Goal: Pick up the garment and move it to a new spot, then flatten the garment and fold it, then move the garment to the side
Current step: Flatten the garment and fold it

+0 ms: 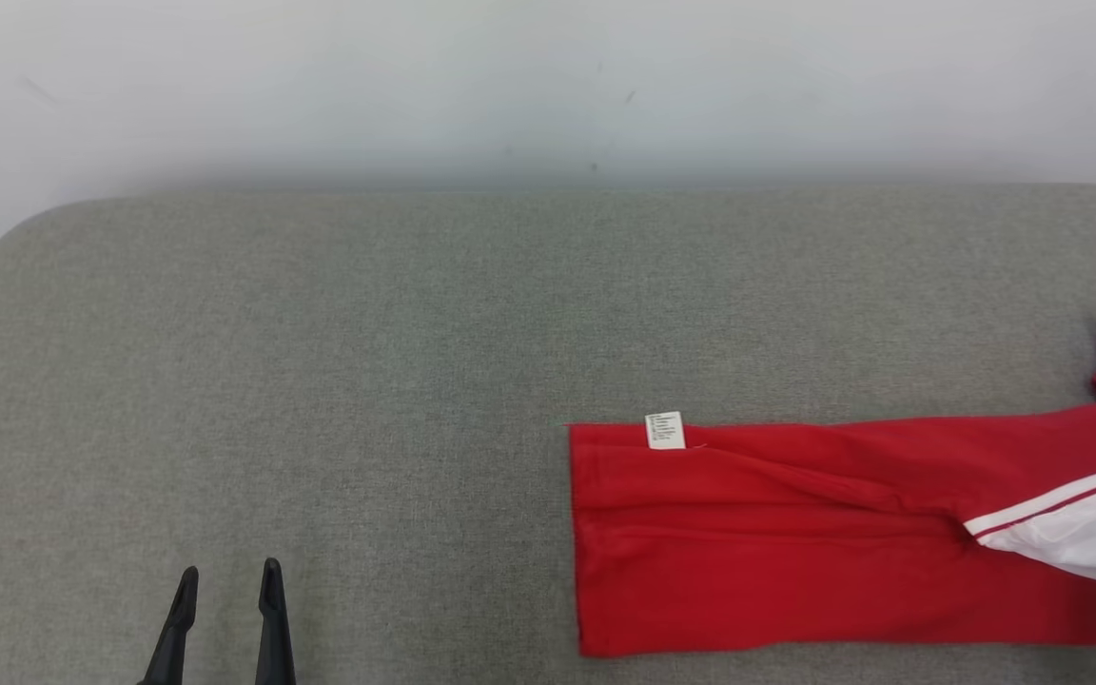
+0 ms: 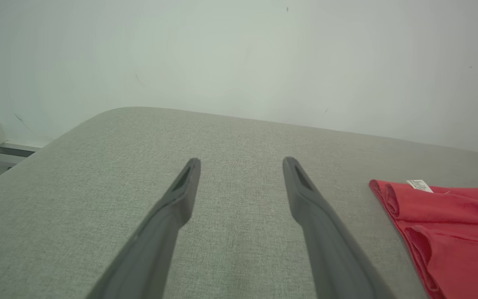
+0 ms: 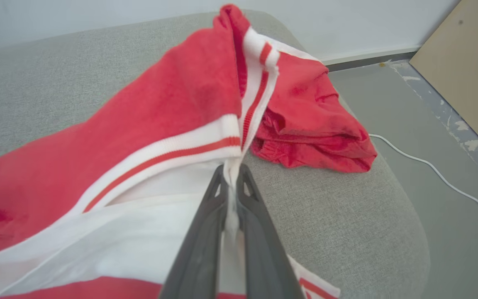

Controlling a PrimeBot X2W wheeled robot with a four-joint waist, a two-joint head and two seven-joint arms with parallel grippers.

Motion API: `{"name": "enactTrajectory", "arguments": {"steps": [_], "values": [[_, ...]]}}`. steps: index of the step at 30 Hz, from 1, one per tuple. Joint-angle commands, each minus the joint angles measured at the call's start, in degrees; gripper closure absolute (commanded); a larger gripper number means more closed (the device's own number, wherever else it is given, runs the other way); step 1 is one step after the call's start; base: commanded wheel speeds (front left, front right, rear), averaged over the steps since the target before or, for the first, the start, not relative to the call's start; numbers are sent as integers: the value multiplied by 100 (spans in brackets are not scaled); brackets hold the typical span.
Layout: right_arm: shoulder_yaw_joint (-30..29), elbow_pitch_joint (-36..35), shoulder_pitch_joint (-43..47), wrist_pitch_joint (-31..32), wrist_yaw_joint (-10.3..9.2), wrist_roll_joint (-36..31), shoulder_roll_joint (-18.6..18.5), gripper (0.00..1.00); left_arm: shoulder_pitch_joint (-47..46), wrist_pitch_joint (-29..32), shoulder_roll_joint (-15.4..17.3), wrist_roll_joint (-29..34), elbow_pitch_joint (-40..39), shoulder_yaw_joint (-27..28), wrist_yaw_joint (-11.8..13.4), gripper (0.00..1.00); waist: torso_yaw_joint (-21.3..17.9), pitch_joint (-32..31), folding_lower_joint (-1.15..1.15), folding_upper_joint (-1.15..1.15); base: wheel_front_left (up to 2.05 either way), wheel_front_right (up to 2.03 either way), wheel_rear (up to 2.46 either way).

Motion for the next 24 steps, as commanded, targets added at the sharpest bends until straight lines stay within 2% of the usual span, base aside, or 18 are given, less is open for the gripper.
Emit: {"name": "enactTrajectory", "arguments": {"steps": [1, 4, 8, 16, 24], "values": [[-37, -74, 56, 32, -14, -38, 20, 100, 60, -15, -8, -14, 12, 7, 35, 0, -44, -48, 0, -1, 0, 0, 0], [-69, -366, 158, 204, -14, -132, 103, 100, 96, -15, -7, -31, 18, 1, 39, 0, -89, -114, 0, -1, 0, 0, 0], [222, -789, 264, 473, -14, -219, 229, 100, 135, -15, -8, -61, 17, -18, 59, 0, -138, -188, 0, -1, 0, 0, 0], [1669, -1227, 20, 840, -14, -6, 471, 100, 121, -15, -7, -107, 32, -51, 67, 0, -201, -248, 0, -1, 0, 0, 0], [3087, -632, -654, 688, -14, 385, 632, 100, 39, -15, -8, -123, 38, -80, 48, 0, -49, -241, 0, -1, 0, 0, 0]]}}
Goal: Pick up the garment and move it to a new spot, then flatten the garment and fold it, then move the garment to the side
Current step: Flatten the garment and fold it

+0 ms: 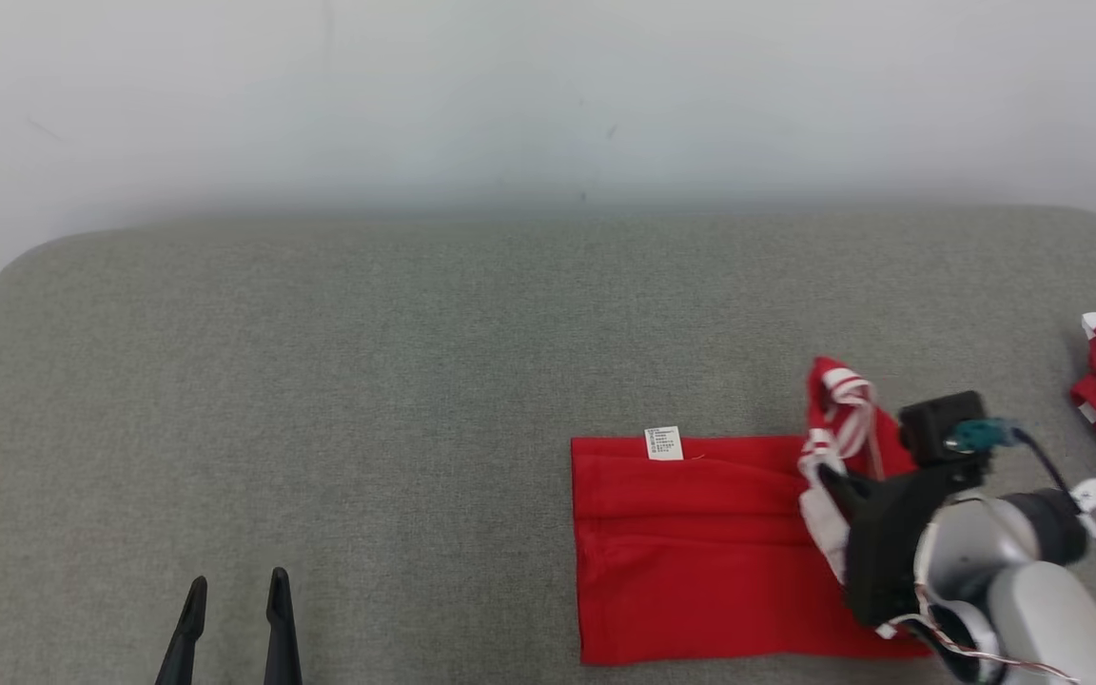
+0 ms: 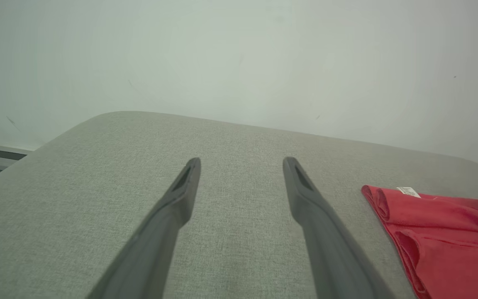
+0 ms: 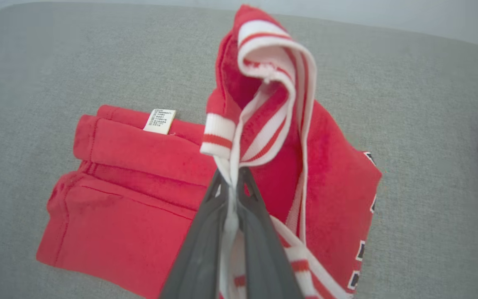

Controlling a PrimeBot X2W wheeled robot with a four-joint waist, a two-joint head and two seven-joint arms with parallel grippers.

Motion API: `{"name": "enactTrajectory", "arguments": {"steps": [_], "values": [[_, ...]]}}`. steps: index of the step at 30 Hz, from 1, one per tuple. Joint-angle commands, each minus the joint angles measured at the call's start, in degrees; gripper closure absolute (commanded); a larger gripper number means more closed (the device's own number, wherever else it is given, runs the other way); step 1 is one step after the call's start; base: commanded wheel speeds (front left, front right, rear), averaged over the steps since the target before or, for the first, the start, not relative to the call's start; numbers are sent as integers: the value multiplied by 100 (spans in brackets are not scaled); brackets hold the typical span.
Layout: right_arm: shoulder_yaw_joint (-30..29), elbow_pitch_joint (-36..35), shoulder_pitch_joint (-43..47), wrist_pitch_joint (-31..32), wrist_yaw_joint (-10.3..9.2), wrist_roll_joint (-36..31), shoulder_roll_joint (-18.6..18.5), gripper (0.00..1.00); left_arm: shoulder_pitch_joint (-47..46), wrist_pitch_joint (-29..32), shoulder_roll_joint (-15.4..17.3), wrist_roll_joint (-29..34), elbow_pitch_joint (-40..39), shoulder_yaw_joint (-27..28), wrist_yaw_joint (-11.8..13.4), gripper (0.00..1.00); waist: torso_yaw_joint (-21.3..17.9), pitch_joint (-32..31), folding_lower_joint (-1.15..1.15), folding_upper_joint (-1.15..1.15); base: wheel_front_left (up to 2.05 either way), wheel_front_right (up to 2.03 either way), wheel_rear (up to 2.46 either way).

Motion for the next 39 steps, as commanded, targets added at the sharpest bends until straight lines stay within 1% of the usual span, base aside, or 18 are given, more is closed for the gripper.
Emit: {"name": "enactTrajectory", "arguments": {"steps": [1, 6, 9, 12, 13, 20, 21, 22, 23, 28, 31, 33, 34, 39], "values": [[267, 165, -191, -101, -12, 111, 98, 100, -33, -15, -8, -28, 7, -4, 7, 0, 85, 20, 0, 0, 0, 0, 0], [910, 613, -526, -268, -12, 296, 317, 100, -47, -15, -8, -53, 8, -18, 21, 0, 235, 49, 0, 0, 0, 0, 0], [1183, 866, -659, -337, -12, 407, 431, 100, -58, -15, -8, -62, 8, -35, 21, 0, 319, 63, 0, 0, 0, 0, 0], [1305, 1029, -726, -411, -12, 478, 486, 100, -70, -15, -8, -71, 13, -60, 15, 0, 381, 76, 0, 0, 0, 0, 0], [1380, 1206, -789, -486, -12, 527, 535, 100, -69, -15, -8, -84, 17, -76, 20, 0, 437, 86, 0, 0, 0, 0, 0], [1534, 1779, -982, -756, -12, 706, 756, 100, -33, -15, -8, -99, 22, -100, 44, 0, 552, 97, 0, 0, 0, 0, 0], [1572, 1844, -1013, -793, -12, 733, 783, 95, -33, -15, -8, -98, 23, -103, 50, 0, 561, 99, 0, 0, 0, 0, 0], [1610, 1909, -1035, -819, -12, 767, 808, 55, -35, -15, -8, -100, 23, -111, 49, 0, 566, 99, 0, 0, 0, 0, 0], [1637, 1955, -1052, -854, -12, 805, 828, 0, -35, -15, -8, -98, 24, -117, 59, 0, 568, 100, 0, 0, 0, 0, 0], [1767, 1946, -1121, -1011, -12, 1177, 889, 0, -47, -15, -7, -101, 26, -106, 90, 0, 535, 78, 0, 0, 0, 0, 0], [1758, 1675, -1139, -1176, -13, 1452, 837, 0, -30, -15, -8, -106, 27, -74, 110, 0, 470, 43, 0, 0, 0, 0, 0], [1698, 1441, -1115, -1307, -13, 1559, 696, 0, -16, -15, -8, -107, 24, -71, 110, 0, 425, 19, 0, 0, 0, 0, 0], [1584, 1226, -1034, -1426, -13, 1594, 534, 0, 2, -15, -8, -110, 27, -59, 108, 0, 378, -8, 0, 0, 0, 0, 0], [1066, 724, -681, -2026, -13, 1277, 61, 0, 56, -15, -8, -99, 30, -55, 78, 0, 295, -104, 0, 0, 0, 0, 0]]}}
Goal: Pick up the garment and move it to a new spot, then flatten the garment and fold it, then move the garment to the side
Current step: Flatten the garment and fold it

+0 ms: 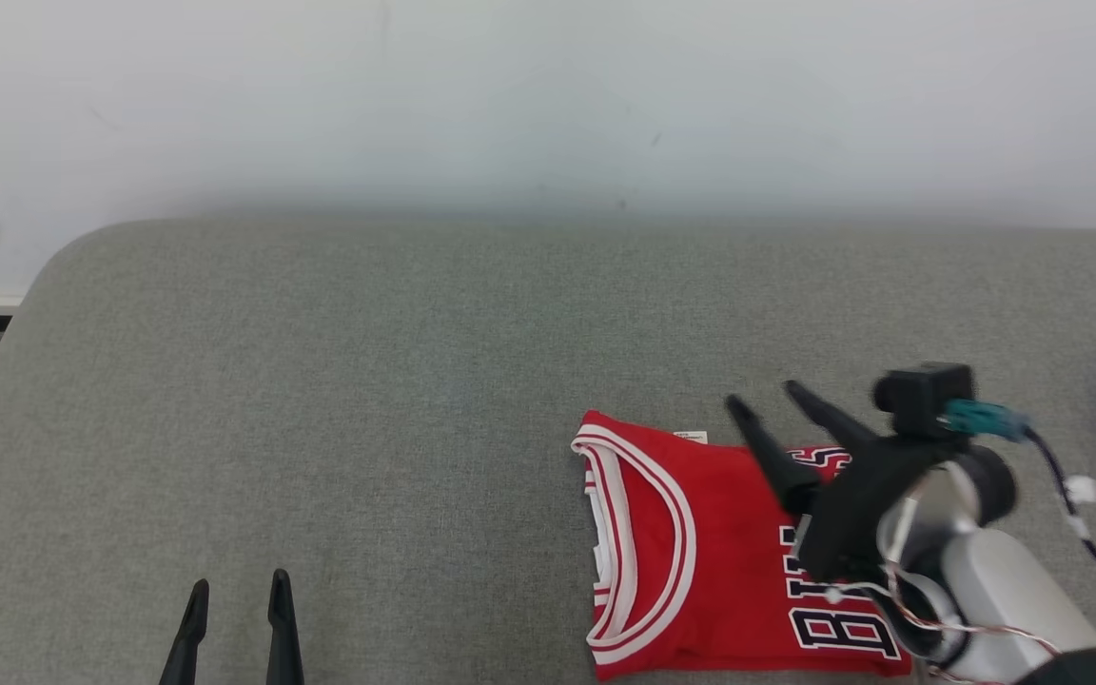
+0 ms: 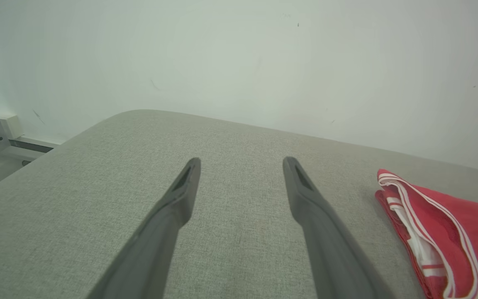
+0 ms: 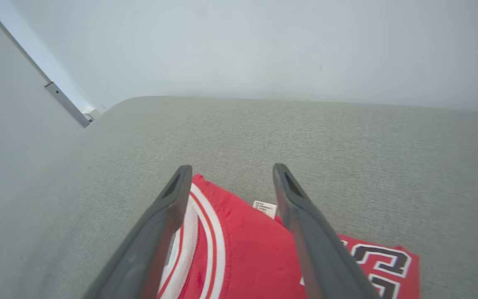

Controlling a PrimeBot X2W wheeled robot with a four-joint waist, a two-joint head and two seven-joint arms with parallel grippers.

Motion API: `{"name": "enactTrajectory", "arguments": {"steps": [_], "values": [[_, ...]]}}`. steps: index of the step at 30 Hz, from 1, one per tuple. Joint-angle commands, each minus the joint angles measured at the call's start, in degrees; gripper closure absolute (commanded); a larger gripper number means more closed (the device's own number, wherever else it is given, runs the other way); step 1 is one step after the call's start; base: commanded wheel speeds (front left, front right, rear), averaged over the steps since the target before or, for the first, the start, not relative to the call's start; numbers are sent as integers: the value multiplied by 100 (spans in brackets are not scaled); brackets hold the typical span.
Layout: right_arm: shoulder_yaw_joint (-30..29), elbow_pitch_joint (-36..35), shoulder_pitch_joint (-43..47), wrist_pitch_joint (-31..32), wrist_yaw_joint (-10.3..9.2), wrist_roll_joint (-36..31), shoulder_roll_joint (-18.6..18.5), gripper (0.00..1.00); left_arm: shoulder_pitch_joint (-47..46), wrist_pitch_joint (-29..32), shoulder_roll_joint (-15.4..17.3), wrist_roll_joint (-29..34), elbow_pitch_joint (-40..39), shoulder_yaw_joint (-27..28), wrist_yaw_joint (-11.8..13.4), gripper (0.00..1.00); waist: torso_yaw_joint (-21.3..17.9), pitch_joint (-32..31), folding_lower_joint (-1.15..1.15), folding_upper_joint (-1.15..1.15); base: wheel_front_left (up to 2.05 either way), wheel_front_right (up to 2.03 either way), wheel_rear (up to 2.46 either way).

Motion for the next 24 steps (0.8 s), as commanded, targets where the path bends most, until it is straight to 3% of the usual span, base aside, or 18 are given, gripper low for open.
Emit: {"name": "enactTrajectory", "arguments": {"steps": [1, 6, 12, 24], "values": [[-172, -99, 237, -234, -13, -169, -146, 0, 79, -15, -8, -3, 19, 20, -22, 0, -54, -76, 0, 0, 0, 0, 0], [-878, -449, 967, -1308, -13, -794, -408, 0, 174, -15, -8, 17, 32, 60, -32, 0, -145, -215, 0, 0, 0, 0, 0], [-1492, -708, 1880, -2613, -13, -1586, -318, 0, 260, -15, -8, 22, 0, 177, -42, 0, -390, -338, 0, 0, 0, 0, 0], [-2251, -936, 2761, -3037, -13, -2160, 207, 0, 263, -15, -8, -53, 107, 305, -22, 0, -631, -567, 0, 0, 0, 0, 0]]}}
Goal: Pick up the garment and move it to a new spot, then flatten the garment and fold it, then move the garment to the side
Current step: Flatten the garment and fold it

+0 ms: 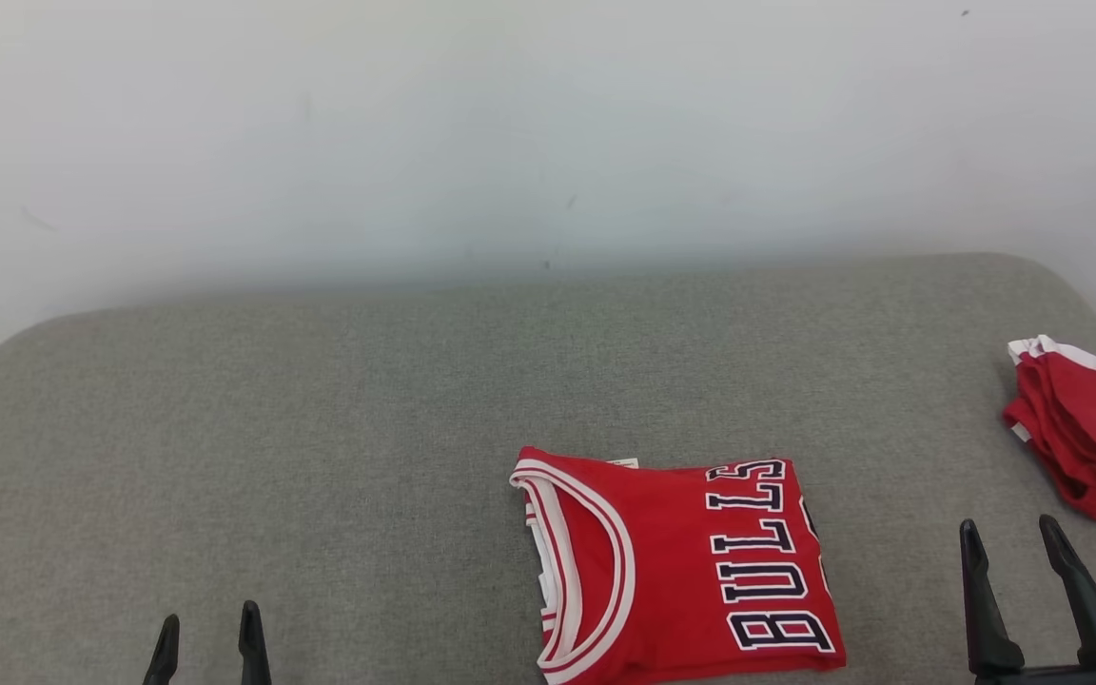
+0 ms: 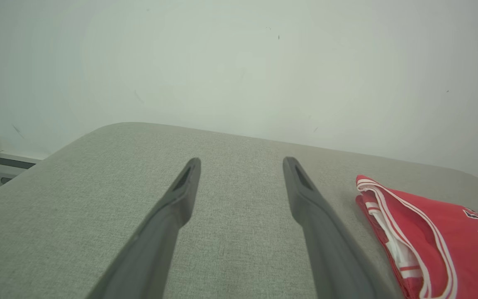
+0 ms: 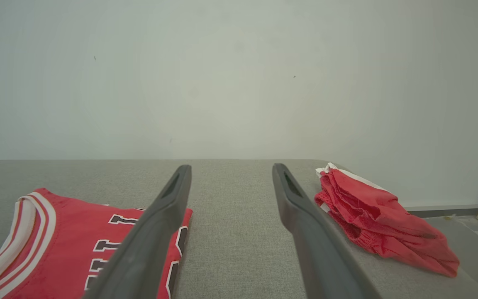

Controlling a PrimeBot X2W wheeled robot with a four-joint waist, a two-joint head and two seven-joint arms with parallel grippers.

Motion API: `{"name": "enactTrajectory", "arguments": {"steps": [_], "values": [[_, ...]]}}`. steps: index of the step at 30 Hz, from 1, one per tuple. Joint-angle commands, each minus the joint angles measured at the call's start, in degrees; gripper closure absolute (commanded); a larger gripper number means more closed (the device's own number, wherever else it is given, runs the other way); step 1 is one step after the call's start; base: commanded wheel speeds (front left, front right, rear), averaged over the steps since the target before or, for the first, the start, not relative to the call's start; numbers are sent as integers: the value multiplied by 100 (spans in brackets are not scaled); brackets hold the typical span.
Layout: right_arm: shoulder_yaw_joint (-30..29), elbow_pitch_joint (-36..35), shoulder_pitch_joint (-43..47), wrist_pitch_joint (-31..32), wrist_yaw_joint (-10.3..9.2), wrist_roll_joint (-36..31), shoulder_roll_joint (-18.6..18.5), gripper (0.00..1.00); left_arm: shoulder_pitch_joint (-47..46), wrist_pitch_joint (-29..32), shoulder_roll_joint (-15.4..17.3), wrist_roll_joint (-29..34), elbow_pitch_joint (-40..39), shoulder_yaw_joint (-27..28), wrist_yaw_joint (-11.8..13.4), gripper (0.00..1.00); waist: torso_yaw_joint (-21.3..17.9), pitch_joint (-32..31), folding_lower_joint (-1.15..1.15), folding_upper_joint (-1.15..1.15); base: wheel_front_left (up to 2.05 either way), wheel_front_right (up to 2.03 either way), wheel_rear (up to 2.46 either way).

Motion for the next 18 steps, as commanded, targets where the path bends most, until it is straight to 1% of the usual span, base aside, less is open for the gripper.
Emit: {"name": "enactTrajectory", "arguments": {"steps": [1, 4, 9, 18], "values": [[-41, -50, 60, -29, -13, -14, 59, 0, 49, -15, -9, -45, 14, 15, 14, 0, -53, -56, 0, 0, 0, 0, 0], [-94, -100, 241, -26, -13, -19, 218, 0, 45, -15, -8, -62, 81, 21, 14, 0, -111, -99, 0, 0, 0, 0, 0], [-24, -38, 299, -28, -13, 13, 314, 0, 25, -15, -8, -87, 312, 46, 6, 0, -211, -160, 0, 0, 0, 0, 0], [276, 90, 214, -29, -13, 40, 268, 0, -31, -15, -8, -12, 562, 176, 0, 0, -251, -187, 0, 0, 0, 0, 0]]}}
